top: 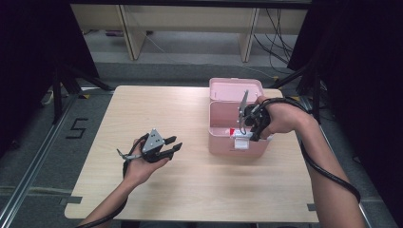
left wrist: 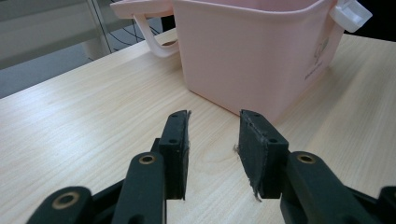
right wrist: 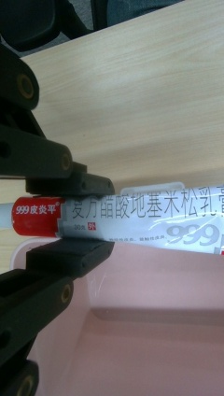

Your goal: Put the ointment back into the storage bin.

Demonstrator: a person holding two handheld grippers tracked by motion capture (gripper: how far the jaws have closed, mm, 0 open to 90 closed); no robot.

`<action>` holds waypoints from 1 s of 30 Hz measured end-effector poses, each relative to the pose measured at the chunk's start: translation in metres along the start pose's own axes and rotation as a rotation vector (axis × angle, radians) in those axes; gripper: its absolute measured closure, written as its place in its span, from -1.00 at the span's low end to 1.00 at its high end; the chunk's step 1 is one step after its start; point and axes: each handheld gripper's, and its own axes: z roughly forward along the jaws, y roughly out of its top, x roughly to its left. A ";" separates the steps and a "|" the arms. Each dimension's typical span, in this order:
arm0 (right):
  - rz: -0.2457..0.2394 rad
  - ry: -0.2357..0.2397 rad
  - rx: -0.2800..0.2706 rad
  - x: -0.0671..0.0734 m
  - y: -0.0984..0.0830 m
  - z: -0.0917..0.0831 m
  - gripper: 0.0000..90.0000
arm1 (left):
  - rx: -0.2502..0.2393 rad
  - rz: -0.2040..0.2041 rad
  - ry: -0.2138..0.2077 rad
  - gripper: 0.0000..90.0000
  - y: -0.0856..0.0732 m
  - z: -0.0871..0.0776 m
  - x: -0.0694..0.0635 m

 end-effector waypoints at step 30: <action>-0.012 -0.029 -0.003 -0.022 0.000 0.003 0.59 | -0.007 -0.006 -0.001 0.39 -0.001 0.000 0.002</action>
